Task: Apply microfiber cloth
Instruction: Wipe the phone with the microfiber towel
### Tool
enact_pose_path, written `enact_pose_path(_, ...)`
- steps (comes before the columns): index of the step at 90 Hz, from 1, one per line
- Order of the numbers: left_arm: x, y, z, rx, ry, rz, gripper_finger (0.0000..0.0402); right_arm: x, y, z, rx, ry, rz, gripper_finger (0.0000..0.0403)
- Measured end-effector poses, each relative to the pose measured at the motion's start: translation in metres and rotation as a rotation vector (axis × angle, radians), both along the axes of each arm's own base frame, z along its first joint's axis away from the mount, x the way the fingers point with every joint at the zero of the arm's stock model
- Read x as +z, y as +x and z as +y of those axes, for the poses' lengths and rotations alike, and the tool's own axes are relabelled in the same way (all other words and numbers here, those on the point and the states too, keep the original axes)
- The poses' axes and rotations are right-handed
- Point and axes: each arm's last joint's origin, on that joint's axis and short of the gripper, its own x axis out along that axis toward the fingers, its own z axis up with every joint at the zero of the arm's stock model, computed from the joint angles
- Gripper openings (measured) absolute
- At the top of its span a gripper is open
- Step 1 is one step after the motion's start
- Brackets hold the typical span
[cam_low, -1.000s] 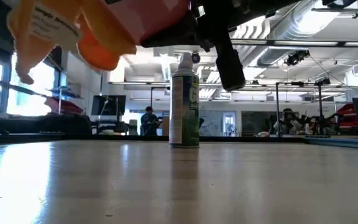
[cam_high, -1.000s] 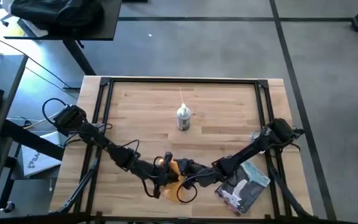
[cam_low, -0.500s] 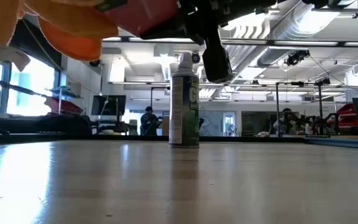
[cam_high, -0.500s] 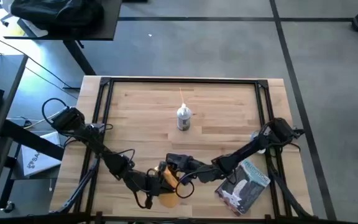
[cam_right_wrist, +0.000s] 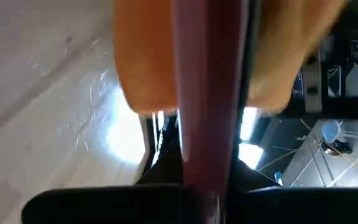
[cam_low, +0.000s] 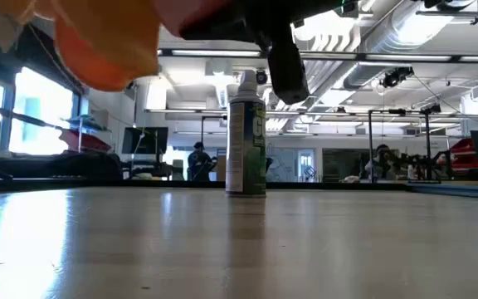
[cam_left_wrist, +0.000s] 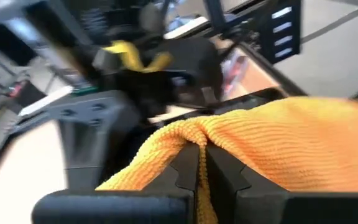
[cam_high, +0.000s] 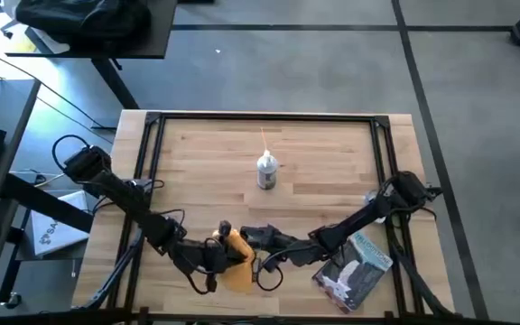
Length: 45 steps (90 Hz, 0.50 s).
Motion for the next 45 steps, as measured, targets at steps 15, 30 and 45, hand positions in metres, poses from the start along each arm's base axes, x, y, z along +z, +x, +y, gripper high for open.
enact_pose_path(15,0.001,0.009,0.012,0.04,0.001,-0.005,0.0,0.009,0.006,0.005,0.011,0.042,-0.017,0.0005)
enact_pose_path(30,0.0,0.006,0.009,0.034,0.011,0.005,0.0,0.013,0.007,0.008,0.004,0.037,-0.013,0.0005)
enact_pose_path(45,-0.003,-0.005,-0.002,0.07,0.044,0.015,0.0,0.013,0.007,0.009,0.017,0.038,-0.013,0.0005)
